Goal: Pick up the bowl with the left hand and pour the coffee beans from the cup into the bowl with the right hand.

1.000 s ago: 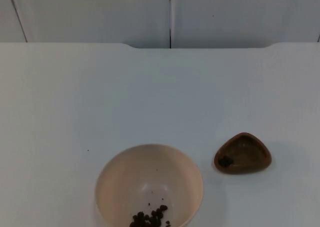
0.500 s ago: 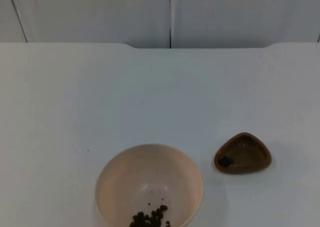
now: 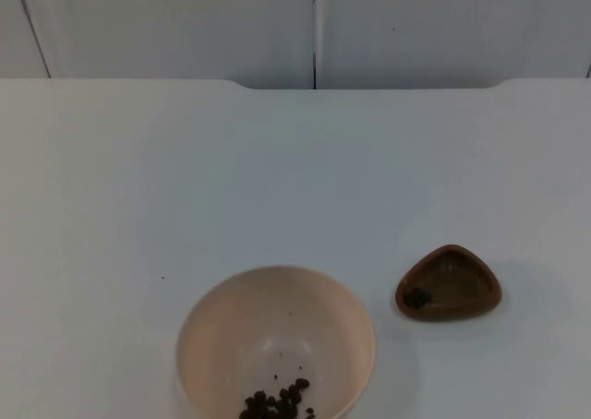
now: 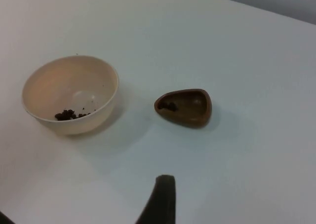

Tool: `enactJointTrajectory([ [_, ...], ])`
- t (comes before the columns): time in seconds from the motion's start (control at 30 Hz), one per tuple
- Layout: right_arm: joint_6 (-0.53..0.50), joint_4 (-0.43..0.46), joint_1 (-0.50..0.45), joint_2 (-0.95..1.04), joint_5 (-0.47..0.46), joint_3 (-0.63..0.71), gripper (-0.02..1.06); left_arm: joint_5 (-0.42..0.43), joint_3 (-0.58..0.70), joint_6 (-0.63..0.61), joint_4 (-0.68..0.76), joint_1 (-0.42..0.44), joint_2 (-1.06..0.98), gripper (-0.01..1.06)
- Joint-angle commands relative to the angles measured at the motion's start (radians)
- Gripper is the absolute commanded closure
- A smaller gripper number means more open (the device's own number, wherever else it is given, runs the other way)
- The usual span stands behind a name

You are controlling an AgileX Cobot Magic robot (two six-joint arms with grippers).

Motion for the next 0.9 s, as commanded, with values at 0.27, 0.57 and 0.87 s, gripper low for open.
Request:
enactJointTrajectory([
  [0.27,0.023,-0.021,0.001,-0.004,-0.001,0.001,0.29,0.009,0.006,-0.004,0.008,0.001,-0.004,0.41],
  [0.57,0.023,-0.021,0.001,-0.004,-0.001,0.001,0.29,0.005,0.01,0.067,-0.046,0.001,-0.004,0.21],
  [0.87,0.017,-0.019,0.001,-0.004,-0.001,0.001,0.29,0.005,0.01,0.067,-0.048,0.001,-0.004,0.0],
])
